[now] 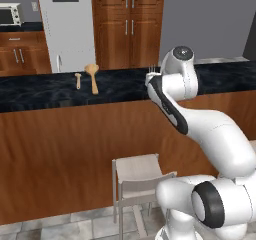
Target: Pick up the metallic utensils from the counter and place them in the open drawer. Make sure not to pick up any wooden utensils.
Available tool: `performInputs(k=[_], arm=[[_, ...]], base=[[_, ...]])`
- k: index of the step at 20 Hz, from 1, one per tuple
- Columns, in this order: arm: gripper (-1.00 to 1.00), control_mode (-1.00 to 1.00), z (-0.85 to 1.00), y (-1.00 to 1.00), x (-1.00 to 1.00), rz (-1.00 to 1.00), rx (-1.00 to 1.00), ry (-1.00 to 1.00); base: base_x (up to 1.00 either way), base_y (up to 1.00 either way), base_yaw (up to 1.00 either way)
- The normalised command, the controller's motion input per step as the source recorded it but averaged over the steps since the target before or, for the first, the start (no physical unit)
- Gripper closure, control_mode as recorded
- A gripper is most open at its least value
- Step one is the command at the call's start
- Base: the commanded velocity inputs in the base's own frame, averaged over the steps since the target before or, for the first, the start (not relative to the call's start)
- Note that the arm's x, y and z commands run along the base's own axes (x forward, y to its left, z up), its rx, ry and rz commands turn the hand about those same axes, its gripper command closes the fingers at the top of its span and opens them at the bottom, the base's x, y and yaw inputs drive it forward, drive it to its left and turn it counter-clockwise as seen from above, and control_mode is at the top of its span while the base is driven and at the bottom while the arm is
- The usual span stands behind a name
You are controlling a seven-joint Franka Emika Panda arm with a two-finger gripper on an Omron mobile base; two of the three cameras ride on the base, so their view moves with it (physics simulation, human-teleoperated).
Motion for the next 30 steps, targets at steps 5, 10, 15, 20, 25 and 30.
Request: performInputs(k=[5, 10, 15, 20, 25, 30], arm=[[1.0, -1.0, 0.0, -0.06, -0.12, 0.0, 0.0, -0.02], [1.0, -1.0, 0.0, 0.0, 0.0, 0.0, 0.0, 0.0], [1.0, 1.0, -0.06, -0.21, -0.24, -0.02, 0.0, -0.08], [1.0, 1.0, 0.0, 0.0, 0.0, 0.0, 0.0, 0.0], [1.0, 1.0, 0.0, 0.0, 0.0, 0.0, 0.0, 0.0], [1.0, 1.0, 0.0, 0.0, 0.0, 0.0, 0.0, 0.0]], base=[[0.0, 0.0, 0.0], [0.0, 0.0, 0.0], [-0.11, -0.16, -0.02], [-0.63, -0.99, -0.06], [-0.64, -1.0, 0.0], [-0.19, -1.0, 0.0]])
